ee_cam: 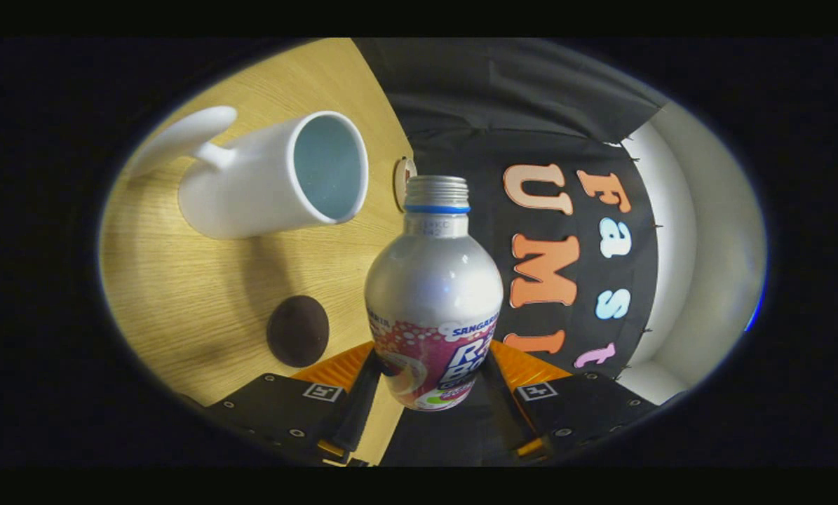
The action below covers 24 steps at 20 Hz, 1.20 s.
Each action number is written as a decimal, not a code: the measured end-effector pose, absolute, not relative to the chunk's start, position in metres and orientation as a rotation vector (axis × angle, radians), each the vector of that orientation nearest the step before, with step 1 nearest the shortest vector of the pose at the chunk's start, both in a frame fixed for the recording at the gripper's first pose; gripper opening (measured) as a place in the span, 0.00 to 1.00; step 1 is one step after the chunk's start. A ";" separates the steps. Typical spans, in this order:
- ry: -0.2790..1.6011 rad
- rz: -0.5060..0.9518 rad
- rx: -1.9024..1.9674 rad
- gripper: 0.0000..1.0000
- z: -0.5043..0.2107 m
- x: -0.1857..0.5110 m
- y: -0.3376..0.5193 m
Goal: Take the bottle from table, then pour the juice into the cup, finally place the bottle on the coaster
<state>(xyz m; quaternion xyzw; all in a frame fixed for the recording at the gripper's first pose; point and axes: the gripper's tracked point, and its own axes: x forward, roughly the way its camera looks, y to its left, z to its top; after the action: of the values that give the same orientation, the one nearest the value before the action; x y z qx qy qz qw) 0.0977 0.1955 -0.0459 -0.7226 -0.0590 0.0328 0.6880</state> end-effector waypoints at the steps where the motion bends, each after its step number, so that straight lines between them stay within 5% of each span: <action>1: -0.134 0.079 -1.630 0.75 -0.046 0.098 0.198; 24: -0.160 0.070 -1.850 0.75 -0.034 0.103 0.203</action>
<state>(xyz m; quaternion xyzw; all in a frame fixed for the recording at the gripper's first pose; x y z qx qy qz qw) 0.1031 0.2033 -0.0342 -0.7975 -0.0689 0.0301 0.5986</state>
